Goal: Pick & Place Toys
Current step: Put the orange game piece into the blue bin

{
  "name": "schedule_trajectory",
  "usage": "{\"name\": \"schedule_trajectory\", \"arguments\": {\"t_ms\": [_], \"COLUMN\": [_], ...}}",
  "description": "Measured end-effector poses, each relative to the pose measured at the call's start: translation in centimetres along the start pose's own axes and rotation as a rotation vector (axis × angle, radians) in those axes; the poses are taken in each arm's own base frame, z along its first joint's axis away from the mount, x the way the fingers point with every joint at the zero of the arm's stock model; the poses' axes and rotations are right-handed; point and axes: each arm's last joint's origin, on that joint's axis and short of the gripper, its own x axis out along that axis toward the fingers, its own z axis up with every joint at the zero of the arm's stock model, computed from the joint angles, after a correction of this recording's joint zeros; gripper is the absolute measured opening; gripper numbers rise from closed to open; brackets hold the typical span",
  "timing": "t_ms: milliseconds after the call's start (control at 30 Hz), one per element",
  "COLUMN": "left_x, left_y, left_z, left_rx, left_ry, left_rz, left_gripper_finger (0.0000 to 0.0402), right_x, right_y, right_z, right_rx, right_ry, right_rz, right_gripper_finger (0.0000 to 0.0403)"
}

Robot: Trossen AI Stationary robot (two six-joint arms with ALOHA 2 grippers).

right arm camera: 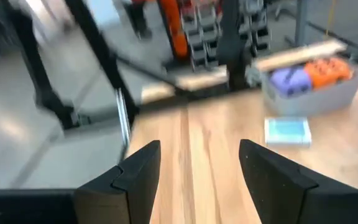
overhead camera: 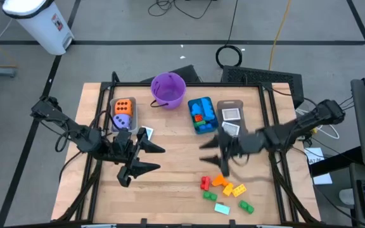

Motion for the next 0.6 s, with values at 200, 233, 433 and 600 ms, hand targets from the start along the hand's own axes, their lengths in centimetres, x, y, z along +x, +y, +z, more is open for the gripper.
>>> {"name": "schedule_trajectory", "arguments": {"t_ms": [200, 233, 433, 600], "left_x": [0.1, 0.1, 0.4, 0.6], "left_y": [0.0, 0.0, 0.0, 0.2], "left_z": [-0.1, -0.1, -0.6, -1.1], "left_rx": [-0.005, -0.005, -0.024, -0.039], "left_ry": [0.003, 0.004, 0.016, 0.049], "left_rz": [0.001, 0.003, 0.014, 0.028], "left_gripper_finger": [0.0266, 0.0266, 0.0266, 0.0266], "right_x": [1.6, 2.0, 3.2, 2.9], "right_y": [3.4, 3.8, 4.3, 4.1], "right_z": [-5.0, -5.8, -10.7, -13.2], "right_rx": [-0.130, -0.148, -0.313, -0.491], "right_ry": [0.173, 0.203, 0.464, 0.695], "right_rz": [-0.027, -0.026, -0.055, 0.052], "right_gripper_finger": [0.0210, 0.0210, 0.0210, 0.0210]}}
